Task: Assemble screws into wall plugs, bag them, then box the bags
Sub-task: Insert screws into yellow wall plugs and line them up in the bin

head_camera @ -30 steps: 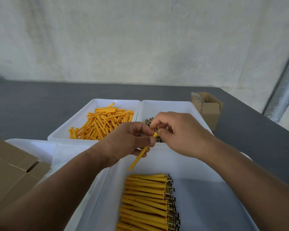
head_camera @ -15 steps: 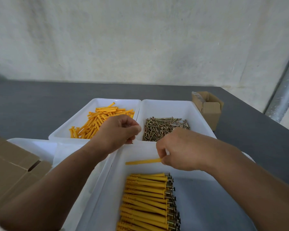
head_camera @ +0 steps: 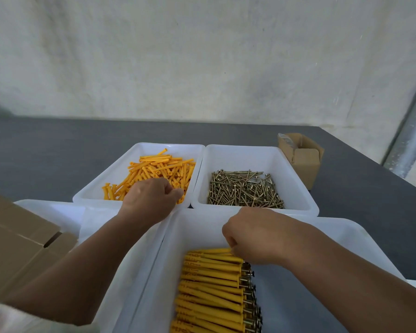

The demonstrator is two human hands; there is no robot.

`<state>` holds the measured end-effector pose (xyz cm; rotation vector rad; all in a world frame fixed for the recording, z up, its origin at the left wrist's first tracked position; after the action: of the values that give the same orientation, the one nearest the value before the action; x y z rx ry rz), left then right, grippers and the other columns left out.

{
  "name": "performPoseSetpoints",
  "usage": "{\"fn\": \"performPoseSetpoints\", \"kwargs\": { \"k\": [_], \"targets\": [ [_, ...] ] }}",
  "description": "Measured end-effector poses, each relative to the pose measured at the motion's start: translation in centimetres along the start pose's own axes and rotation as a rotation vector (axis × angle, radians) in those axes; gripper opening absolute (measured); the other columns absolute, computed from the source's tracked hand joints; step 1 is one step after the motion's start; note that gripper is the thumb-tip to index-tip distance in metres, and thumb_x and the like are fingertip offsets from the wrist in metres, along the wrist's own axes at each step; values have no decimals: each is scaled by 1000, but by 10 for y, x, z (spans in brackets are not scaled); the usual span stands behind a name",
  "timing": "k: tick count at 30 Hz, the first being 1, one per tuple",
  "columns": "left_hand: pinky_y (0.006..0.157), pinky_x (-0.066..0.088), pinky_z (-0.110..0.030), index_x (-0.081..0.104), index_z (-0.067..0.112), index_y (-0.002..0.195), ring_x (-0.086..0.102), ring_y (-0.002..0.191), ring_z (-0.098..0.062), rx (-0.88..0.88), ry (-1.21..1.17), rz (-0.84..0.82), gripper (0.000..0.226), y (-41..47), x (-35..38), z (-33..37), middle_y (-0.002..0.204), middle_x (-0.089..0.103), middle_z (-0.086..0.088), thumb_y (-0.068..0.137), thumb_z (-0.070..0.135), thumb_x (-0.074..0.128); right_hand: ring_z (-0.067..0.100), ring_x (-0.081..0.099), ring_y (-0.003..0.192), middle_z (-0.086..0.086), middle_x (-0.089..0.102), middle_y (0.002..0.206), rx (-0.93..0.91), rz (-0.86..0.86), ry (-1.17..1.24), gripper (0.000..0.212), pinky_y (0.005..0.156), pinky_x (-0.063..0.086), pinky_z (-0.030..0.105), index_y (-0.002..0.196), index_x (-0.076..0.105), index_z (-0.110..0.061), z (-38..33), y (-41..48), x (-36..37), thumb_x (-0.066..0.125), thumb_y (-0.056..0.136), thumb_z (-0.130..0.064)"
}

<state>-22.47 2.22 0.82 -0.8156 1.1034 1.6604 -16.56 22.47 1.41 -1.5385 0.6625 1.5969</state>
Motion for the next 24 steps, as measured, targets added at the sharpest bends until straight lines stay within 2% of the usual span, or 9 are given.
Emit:
{"fn": "performPoseSetpoints", "kwargs": {
  "k": [4,7,10,15,17,19,21,23,24],
  "targets": [
    [59,34,-28,61,20,69,53,72,-13,18,124,-114,53,2,7,-3,71,58,4,92,62,38,19,51,84,2,50,88,0,-24,-20,15,57,38,28,95,64,-14,-3,3,5,53,88,-7],
    [73,37,-32,70,22,90,58,100,-22,51,244,-253,70,5,12,-5,95,65,3,93,69,19,16,59,82,3,63,91,-17,-29,-10,16,60,41,27,98,69,-13,0,1,0,56,90,-18],
    [82,40,-35,69,24,108,55,115,-24,79,306,-316,79,7,14,-6,120,65,-2,92,71,9,3,58,52,0,68,74,-1,15,148,21,53,42,22,90,72,-20,14,-2,-15,58,91,-34],
    [89,40,-37,67,24,118,52,120,-24,85,343,-368,87,8,14,-6,128,61,-3,88,75,3,7,51,66,-6,57,67,190,409,318,36,54,34,28,72,59,-23,53,6,-27,50,94,-50],
    [92,41,-38,67,22,117,52,119,-24,85,347,-379,89,8,14,-6,128,61,-4,88,75,3,8,46,65,-6,51,70,267,383,315,43,53,28,28,67,49,-24,65,10,-14,41,98,-52],
    [92,40,-37,67,22,118,52,120,-24,90,347,-383,88,8,13,-5,129,61,-4,88,75,3,11,48,72,-5,49,76,331,257,342,47,59,33,29,68,44,-26,74,14,2,29,100,-58],
    [89,39,-36,66,23,119,52,120,-24,101,345,-382,88,8,13,-5,130,60,-4,88,75,3,18,56,91,-4,56,86,376,130,386,54,74,41,33,76,51,-29,79,16,14,17,98,-64],
    [86,38,-35,66,23,119,52,120,-23,108,346,-379,88,9,13,-4,130,60,-3,88,75,3,23,53,117,0,62,118,403,44,400,66,88,41,37,110,63,-33,81,17,19,9,95,-69],
    [85,38,-35,66,23,119,53,119,-23,112,350,-379,88,8,13,-4,129,61,-3,88,75,3,24,49,127,0,57,135,407,10,392,72,95,40,39,130,57,-36,81,19,19,6,94,-71]
  ]
}}
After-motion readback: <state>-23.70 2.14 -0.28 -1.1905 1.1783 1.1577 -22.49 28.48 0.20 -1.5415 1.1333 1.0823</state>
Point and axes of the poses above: each hand's wrist, its own y-axis towards the middle knuckle, its own x-axis out of the palm, z = x × y, the point moved 3 cm from there along y, towards the middle knuckle
